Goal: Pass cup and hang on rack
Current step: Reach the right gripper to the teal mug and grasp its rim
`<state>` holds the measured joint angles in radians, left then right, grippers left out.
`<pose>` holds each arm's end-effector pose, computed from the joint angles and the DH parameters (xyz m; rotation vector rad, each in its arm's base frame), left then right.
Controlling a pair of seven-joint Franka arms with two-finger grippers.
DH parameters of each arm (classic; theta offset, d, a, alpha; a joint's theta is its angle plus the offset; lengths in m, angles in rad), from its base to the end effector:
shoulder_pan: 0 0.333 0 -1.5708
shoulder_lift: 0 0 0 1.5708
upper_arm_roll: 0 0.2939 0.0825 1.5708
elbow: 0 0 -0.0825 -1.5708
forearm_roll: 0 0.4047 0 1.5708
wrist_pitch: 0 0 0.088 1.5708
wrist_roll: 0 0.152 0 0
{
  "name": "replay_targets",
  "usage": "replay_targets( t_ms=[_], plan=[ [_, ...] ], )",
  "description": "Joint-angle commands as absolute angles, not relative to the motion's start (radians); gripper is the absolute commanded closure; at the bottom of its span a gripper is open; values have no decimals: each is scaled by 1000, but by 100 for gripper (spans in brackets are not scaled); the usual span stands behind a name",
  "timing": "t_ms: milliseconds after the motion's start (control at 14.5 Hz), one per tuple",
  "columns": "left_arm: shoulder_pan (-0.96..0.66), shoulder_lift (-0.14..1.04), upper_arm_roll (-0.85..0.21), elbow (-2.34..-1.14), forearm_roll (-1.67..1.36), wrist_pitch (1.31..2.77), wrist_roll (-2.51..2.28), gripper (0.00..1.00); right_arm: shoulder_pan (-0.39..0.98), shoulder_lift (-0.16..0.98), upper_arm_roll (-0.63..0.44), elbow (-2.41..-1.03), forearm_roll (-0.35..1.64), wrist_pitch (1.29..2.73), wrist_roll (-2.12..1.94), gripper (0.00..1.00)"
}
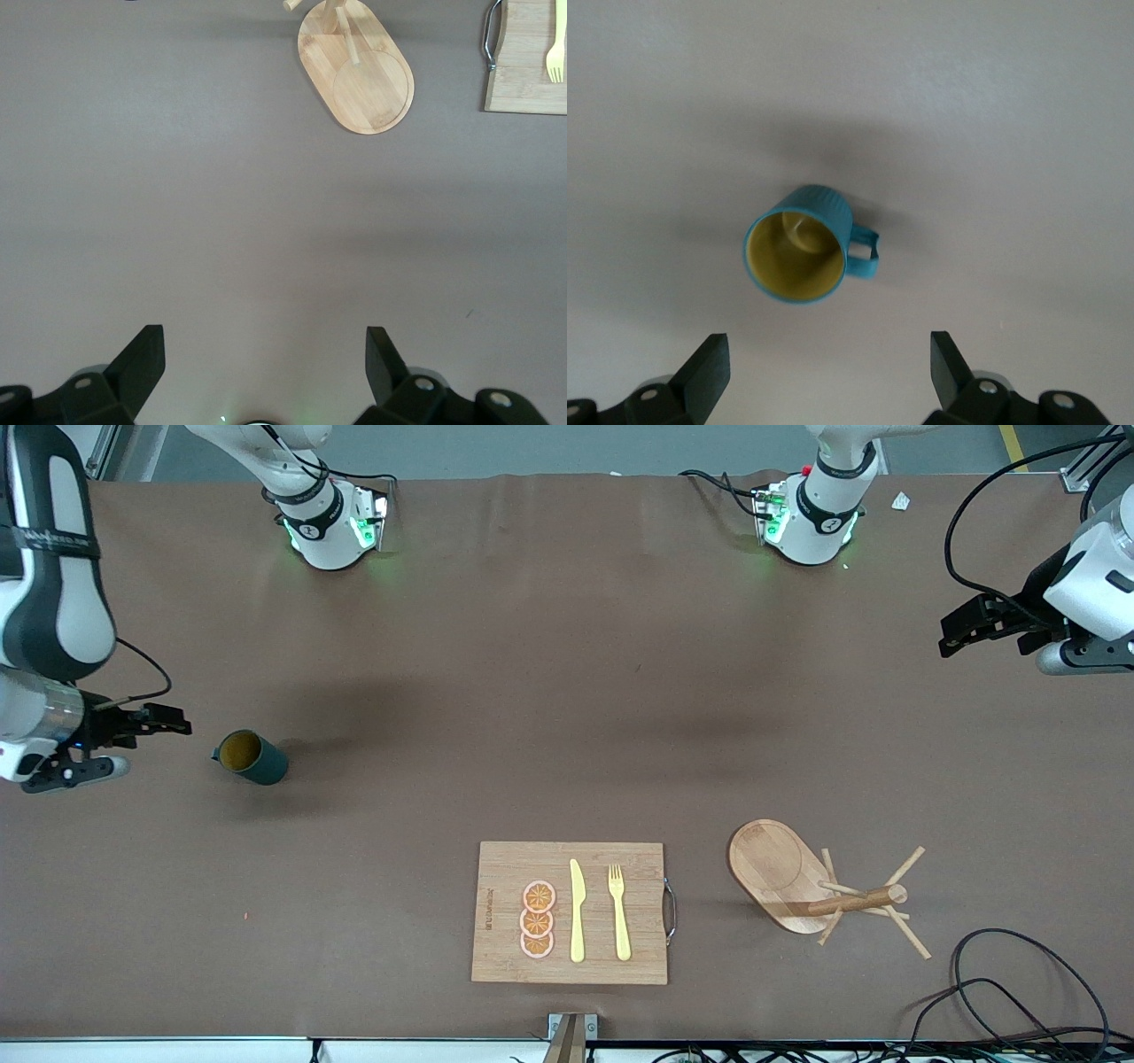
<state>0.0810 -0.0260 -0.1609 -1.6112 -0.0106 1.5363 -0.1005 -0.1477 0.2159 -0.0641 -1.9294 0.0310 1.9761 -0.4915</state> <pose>0.5592 -0.0473 0.5493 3.1385 0.0324 -0.0779 0.5769 -0.1205 0.2873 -3.0348 -0.4051 0.2358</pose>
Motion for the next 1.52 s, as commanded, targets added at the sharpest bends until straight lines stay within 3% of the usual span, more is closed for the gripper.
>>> replay_targets(
  t_ms=[0,623,692,830,969,1038,1453],
  plan=[
    [84,-31,-166,-1620,8,1554,-107,0,-134,178,-52,-2049,54,2129,-615,0],
    [87,-31,-164,-1643,8,1574,-106,0,-138,348,-51,-2106,54,2375,-841,1],
    [86,-31,-164,-1644,8,1574,-106,0,-135,362,-51,-2106,54,2376,-841,6],
    [87,-31,-164,-1644,8,1574,-107,0,-137,386,-51,-2106,54,2384,-842,35],
    [87,-31,-164,-1644,8,1585,-106,0,-133,385,-52,-2108,54,2370,-838,92],
    [89,-29,-164,-1644,8,1588,-104,0,-133,384,-52,-2105,54,2356,-838,100],
    [89,-29,-164,-1647,8,1588,-103,0,-72,272,-46,-2092,54,2185,-714,100]
  ],
)
